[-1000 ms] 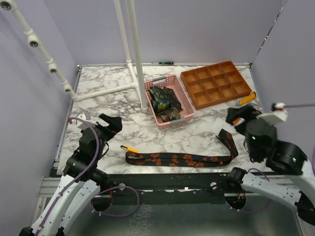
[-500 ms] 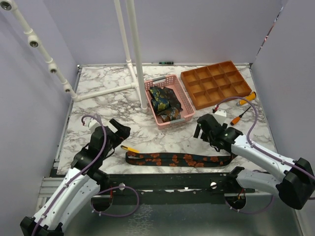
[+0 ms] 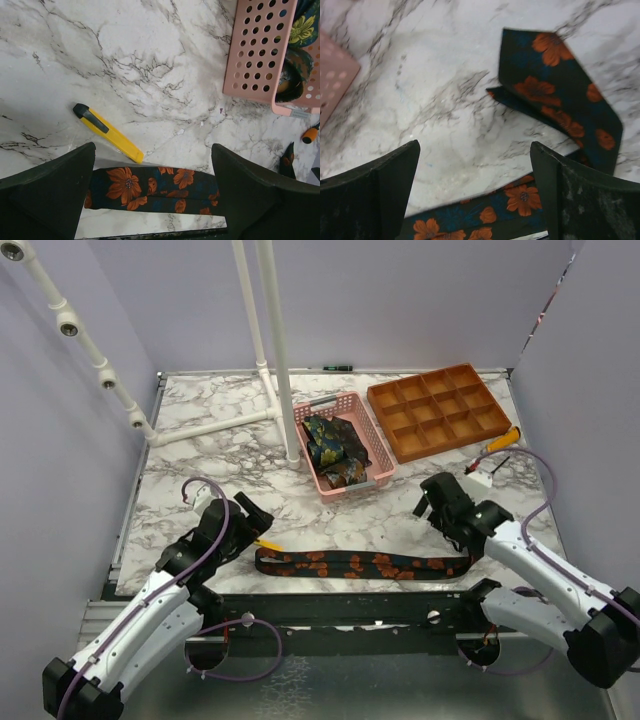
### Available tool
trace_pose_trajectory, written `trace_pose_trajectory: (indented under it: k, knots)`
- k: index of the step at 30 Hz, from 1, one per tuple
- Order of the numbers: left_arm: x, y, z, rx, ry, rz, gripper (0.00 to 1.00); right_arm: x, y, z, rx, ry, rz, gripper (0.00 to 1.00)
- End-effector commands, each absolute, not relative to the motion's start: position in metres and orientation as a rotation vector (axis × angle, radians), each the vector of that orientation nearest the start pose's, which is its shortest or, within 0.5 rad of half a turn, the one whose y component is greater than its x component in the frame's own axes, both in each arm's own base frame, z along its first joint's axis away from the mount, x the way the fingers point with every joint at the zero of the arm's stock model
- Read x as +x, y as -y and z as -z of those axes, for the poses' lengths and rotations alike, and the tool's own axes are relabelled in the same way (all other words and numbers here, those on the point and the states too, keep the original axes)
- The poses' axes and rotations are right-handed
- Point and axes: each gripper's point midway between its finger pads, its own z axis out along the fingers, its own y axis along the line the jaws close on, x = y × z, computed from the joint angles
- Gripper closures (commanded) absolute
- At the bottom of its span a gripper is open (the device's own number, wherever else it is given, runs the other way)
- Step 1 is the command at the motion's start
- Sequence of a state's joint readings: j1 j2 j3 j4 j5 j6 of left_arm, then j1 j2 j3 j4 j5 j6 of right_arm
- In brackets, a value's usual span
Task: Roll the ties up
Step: Flatten out the tie at the center of the board.
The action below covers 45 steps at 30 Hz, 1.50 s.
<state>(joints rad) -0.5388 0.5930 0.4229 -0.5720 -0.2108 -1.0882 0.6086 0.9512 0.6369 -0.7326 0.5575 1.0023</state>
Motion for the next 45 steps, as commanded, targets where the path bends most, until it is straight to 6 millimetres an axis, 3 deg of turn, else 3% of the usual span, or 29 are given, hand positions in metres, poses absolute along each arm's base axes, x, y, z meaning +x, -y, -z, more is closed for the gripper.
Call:
trace_pose_trajectory:
  k: [1,3,6,13,21,23,28,32,35,39,45]
  knots:
    - [0.196,0.110,-0.097,-0.792,-2.189,0.589,0.01,0.224,-0.023,-0.112,0.720,-2.277,0.288,0.03]
    - [0.197,0.109,-0.097,-0.787,-2.185,0.580,0.01,0.229,-0.017,-0.111,0.707,-2.325,0.324,0.01]
    - [0.199,0.110,-0.097,-0.778,-2.189,0.574,0.01,0.231,-0.018,-0.093,0.682,-2.441,0.360,0.00]
    - [0.205,0.121,-0.107,-0.700,-2.174,0.638,0.01,0.230,-0.029,-0.058,0.554,-2.643,0.408,0.00]
    - [0.204,0.126,-0.106,-0.691,-2.150,0.695,0.01,0.231,-0.028,-0.039,0.497,-2.753,0.427,0.04]
    - [0.204,0.126,-0.106,-0.698,-2.149,0.698,0.01,0.230,-0.027,-0.033,0.505,-2.780,0.402,0.10]
    - [0.205,0.126,-0.107,-0.708,-2.141,0.706,0.01,0.229,-0.025,-0.022,0.515,-2.837,0.376,0.45]
    - [0.205,0.126,-0.108,-0.719,-2.131,0.710,0.01,0.233,-0.025,-0.023,0.509,-2.844,0.332,0.67]
    - [0.205,0.125,-0.107,-0.718,-2.131,0.708,0.01,0.242,-0.023,-0.035,0.506,-2.790,0.315,0.98]
    - [0.206,0.124,-0.110,-0.713,-2.125,0.700,0.01,0.278,-0.029,-0.081,0.503,-2.576,0.177,1.00]
    - [0.217,0.119,-0.125,-0.705,-2.083,0.652,0.01,0.329,-0.048,-0.182,0.460,-2.138,-0.159,1.00]
